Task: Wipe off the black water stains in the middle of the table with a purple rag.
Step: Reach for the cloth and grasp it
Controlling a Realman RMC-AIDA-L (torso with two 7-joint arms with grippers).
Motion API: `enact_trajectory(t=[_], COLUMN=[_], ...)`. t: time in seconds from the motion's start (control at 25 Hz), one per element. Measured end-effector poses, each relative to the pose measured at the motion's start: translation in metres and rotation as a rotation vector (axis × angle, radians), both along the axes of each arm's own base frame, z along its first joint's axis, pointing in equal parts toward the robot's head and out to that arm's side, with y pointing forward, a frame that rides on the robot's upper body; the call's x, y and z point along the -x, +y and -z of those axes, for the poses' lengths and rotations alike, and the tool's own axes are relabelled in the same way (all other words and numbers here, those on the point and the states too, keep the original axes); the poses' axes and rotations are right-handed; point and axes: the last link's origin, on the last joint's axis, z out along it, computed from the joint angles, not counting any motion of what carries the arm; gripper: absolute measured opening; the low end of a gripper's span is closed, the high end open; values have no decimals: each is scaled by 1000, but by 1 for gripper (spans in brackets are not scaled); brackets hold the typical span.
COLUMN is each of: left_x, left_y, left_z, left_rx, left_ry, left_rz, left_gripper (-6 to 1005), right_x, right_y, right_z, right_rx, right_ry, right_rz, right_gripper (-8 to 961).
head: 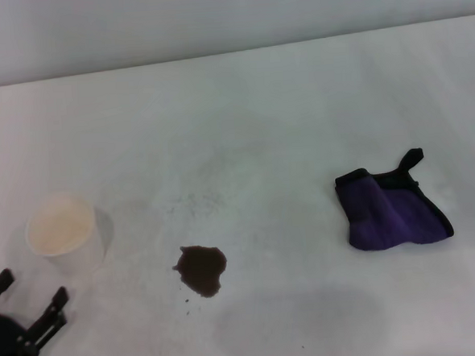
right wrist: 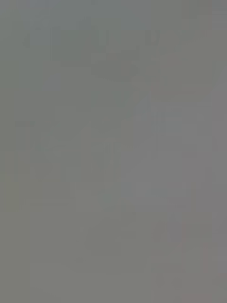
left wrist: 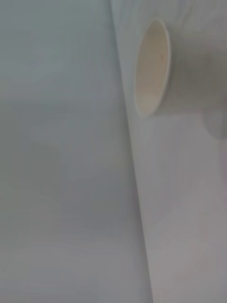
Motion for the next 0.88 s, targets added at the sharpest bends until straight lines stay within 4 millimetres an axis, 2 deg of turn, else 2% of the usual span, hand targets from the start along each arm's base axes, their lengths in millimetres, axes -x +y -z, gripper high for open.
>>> enact_trajectory(t=[0.24,0.48,0.68,0.88], left_x=[9,14,10,7], left_y=[-14,-9,6,22], left_z=[-15,-28,-34,-46], left_rx=[-95,-190,-214,-270], left_ry=[-21,0,19,38], left_rz=[-48,-69,-34,-1], left_gripper=[891,892,891,889], right_x=[-9,-9,4,33], right_y=[1,4,15,31], right_z=[12,1,-12,-8], right_rx=[127,305,481,754], right_ry=[114,382,565,646], right_rz=[39,16,8,33], right_gripper=[856,856,856,855])
